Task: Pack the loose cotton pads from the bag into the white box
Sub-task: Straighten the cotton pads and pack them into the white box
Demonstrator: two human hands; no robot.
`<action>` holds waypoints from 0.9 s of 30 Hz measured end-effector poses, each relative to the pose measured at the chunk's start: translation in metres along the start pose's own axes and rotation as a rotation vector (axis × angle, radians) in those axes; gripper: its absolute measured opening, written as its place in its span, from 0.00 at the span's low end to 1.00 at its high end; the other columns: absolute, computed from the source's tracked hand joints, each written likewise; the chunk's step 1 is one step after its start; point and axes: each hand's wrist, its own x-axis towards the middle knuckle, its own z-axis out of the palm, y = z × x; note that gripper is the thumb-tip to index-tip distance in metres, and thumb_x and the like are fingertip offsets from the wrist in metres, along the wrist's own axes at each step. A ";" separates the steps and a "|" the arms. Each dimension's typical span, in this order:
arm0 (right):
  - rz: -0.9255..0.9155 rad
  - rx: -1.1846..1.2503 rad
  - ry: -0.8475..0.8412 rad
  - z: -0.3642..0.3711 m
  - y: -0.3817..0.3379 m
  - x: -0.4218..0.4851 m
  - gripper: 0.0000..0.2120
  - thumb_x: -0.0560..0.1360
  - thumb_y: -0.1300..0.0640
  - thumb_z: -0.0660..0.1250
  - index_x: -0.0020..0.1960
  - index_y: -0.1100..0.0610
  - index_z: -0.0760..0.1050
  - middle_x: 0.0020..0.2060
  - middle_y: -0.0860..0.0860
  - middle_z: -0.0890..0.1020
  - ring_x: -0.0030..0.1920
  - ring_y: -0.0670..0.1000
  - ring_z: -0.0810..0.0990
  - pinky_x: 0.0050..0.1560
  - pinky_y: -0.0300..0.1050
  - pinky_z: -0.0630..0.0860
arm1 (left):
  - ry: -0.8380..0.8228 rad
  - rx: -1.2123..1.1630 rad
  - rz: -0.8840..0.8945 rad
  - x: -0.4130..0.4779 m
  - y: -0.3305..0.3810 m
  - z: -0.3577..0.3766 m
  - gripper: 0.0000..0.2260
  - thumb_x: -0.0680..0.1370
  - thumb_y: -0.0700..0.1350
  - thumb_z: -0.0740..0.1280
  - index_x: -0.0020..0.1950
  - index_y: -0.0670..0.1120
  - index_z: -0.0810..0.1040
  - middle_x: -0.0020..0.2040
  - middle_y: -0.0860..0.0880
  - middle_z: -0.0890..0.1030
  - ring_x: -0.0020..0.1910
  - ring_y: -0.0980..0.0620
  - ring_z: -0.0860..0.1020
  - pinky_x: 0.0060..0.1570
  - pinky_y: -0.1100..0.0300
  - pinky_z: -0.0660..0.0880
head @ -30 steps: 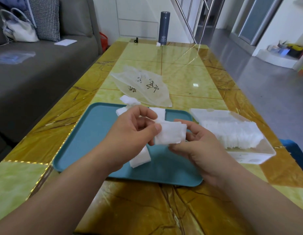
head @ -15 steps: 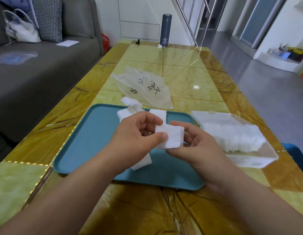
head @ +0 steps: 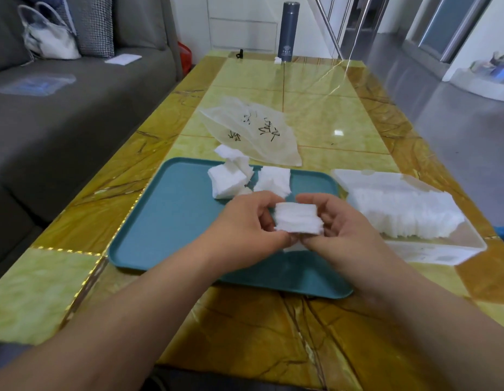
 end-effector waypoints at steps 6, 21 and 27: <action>0.045 -0.225 0.045 0.011 0.004 0.001 0.28 0.76 0.69 0.66 0.64 0.39 0.73 0.53 0.39 0.81 0.49 0.38 0.80 0.45 0.26 0.75 | -0.040 0.144 -0.056 0.003 -0.004 0.004 0.12 0.68 0.51 0.80 0.48 0.54 0.81 0.31 0.55 0.79 0.28 0.62 0.74 0.30 0.66 0.68; 0.025 -0.119 0.036 0.016 -0.005 0.001 0.36 0.75 0.71 0.64 0.78 0.45 0.66 0.62 0.43 0.78 0.57 0.41 0.80 0.51 0.26 0.76 | 0.025 0.100 -0.005 -0.003 0.003 0.006 0.06 0.72 0.47 0.77 0.44 0.53 0.81 0.28 0.59 0.76 0.28 0.61 0.73 0.29 0.68 0.66; -0.057 -0.009 0.130 -0.026 -0.020 -0.007 0.22 0.71 0.67 0.73 0.63 0.52 0.81 0.53 0.48 0.88 0.55 0.46 0.86 0.60 0.50 0.83 | 0.086 -0.178 0.048 -0.011 0.033 0.005 0.11 0.70 0.51 0.80 0.49 0.54 0.85 0.38 0.43 0.81 0.35 0.52 0.77 0.36 0.62 0.74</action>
